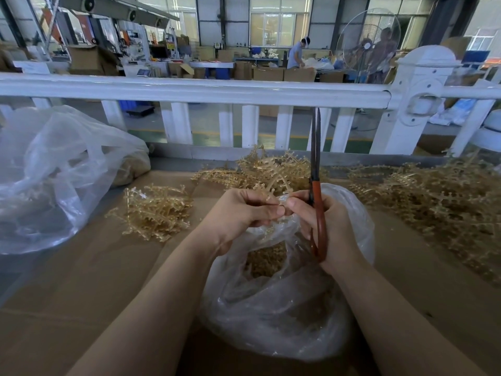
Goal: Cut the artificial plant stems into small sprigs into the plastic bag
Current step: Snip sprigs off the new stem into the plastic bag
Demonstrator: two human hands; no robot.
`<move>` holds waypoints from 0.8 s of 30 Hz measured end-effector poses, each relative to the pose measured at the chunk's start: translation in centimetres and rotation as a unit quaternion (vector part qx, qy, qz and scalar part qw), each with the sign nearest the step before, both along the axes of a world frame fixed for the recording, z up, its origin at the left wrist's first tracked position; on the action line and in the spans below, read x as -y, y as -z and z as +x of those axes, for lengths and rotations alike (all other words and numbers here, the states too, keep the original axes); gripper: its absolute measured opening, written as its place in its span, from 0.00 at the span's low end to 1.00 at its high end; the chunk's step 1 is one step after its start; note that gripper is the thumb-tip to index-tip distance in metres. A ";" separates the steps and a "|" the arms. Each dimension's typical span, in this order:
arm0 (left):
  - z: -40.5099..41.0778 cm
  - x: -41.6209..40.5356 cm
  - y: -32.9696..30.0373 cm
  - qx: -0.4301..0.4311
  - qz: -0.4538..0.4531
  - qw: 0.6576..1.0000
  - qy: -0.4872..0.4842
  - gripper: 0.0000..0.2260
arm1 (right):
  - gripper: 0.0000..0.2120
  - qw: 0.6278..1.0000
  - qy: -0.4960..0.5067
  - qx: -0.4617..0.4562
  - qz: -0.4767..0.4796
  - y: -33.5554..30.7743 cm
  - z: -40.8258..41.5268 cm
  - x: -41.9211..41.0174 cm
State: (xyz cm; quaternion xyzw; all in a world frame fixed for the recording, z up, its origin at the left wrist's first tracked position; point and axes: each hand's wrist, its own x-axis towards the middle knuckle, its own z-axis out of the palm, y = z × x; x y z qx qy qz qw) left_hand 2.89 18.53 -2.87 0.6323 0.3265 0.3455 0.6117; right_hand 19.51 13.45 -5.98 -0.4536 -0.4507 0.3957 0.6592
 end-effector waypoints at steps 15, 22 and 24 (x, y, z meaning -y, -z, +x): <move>0.0 0.4 -0.9 0.085 -0.078 0.993 -0.028 0.04 | 0.05 0.984 0.093 0.148 -0.032 0.3 -0.4 -0.2; -0.4 -0.1 -1.1 0.127 -0.047 0.984 -0.116 0.05 | 0.18 0.971 0.110 0.211 -0.001 0.5 -0.7 0.0; -0.6 -0.1 -1.2 0.141 -0.038 0.983 -0.114 0.04 | 0.22 0.965 0.113 0.235 0.000 0.5 -0.7 0.0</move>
